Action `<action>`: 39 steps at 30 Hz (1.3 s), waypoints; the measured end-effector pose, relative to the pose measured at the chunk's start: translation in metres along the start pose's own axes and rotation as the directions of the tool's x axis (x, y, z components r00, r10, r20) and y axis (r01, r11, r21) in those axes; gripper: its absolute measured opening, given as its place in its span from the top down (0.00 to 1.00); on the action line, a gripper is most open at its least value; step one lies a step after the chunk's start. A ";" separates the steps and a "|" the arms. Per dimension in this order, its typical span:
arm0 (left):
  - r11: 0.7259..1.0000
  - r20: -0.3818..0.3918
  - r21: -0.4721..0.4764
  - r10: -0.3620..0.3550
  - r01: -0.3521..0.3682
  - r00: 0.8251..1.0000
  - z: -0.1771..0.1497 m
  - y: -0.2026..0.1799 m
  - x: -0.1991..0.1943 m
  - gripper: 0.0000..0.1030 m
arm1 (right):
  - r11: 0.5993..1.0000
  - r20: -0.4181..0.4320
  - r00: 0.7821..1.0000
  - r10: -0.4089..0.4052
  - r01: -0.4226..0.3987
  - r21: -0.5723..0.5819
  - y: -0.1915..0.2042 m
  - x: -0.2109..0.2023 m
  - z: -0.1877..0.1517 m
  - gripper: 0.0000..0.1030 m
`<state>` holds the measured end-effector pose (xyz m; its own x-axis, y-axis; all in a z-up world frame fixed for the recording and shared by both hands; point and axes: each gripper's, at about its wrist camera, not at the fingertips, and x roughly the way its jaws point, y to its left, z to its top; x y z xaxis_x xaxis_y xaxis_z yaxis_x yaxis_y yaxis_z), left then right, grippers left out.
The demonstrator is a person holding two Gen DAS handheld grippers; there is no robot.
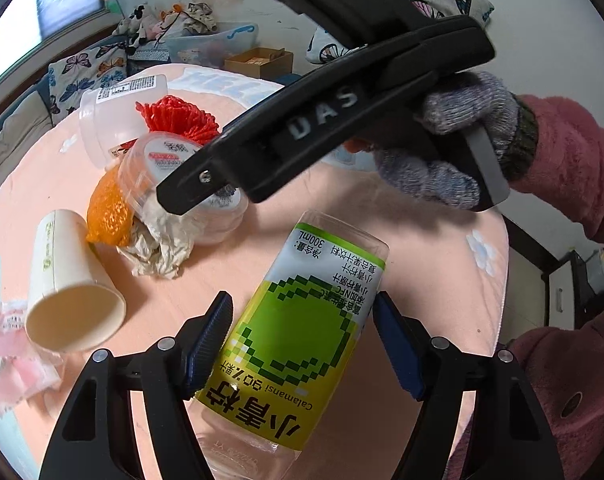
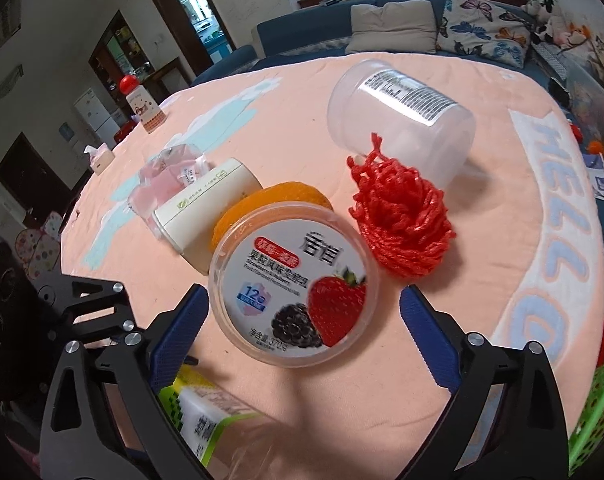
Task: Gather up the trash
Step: 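Close the left tool on the yellow-green bottle while the right grasps the strawberry yogurt cup, then carry the yogurt cup over the green basket and open the right tool while the left lifts the bottle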
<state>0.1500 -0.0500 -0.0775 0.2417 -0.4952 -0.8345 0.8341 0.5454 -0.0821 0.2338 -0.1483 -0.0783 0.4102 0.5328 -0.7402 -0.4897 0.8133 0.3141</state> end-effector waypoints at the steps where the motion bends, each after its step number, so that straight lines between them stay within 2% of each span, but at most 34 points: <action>1: 1.000 0.001 -0.004 -0.001 0.001 1.000 -0.001 -0.001 0.000 0.32 | 1.000 -0.002 1.000 -0.002 0.002 -0.001 0.000 0.003 0.000 0.06; 6: 0.999 0.009 -0.030 0.013 -0.012 1.000 -0.004 -0.003 -0.001 0.32 | 1.000 -0.013 1.000 0.014 -0.014 0.002 0.001 0.010 0.000 0.04; 10: 1.000 0.003 -0.010 0.025 -0.025 1.000 -0.004 -0.003 -0.001 0.32 | 1.000 -0.022 1.000 0.014 -0.014 -0.008 0.003 0.015 0.000 0.05; 12: 0.999 0.004 0.005 0.039 -0.039 0.999 -0.003 -0.005 -0.001 0.31 | 1.000 -0.023 1.000 0.011 -0.011 -0.007 0.003 0.017 0.000 0.10; 14: 0.999 0.006 0.012 0.039 -0.039 0.999 -0.003 -0.006 -0.001 0.28 | 1.000 -0.025 1.000 0.014 -0.014 0.007 0.002 0.019 0.000 0.10; 19: 0.999 0.007 0.023 0.034 -0.034 0.999 -0.001 -0.008 0.002 0.24 | 1.000 -0.012 1.000 0.013 -0.012 0.014 0.001 0.013 -0.003 0.11; 25: 0.998 -0.010 0.039 0.049 -0.048 0.999 0.002 -0.009 0.010 0.23 | 1.000 0.017 1.000 -0.008 0.008 0.025 -0.003 -0.006 -0.007 0.11; 28: 0.997 -0.007 0.029 0.068 -0.067 0.998 0.002 -0.011 0.014 0.30 | 0.999 0.037 0.999 -0.019 0.018 0.030 -0.003 -0.020 -0.010 0.11; 39: 0.995 0.038 -0.018 0.102 -0.101 0.994 -0.001 -0.018 0.009 0.38 | 0.991 0.110 0.986 -0.122 0.114 0.075 -0.014 -0.085 -0.038 0.11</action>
<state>0.1368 -0.0636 -0.0843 0.3439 -0.4623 -0.8173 0.7964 0.6048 -0.0069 0.1772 -0.2138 -0.0425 0.5493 0.4520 -0.7028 -0.3809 0.8840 0.2709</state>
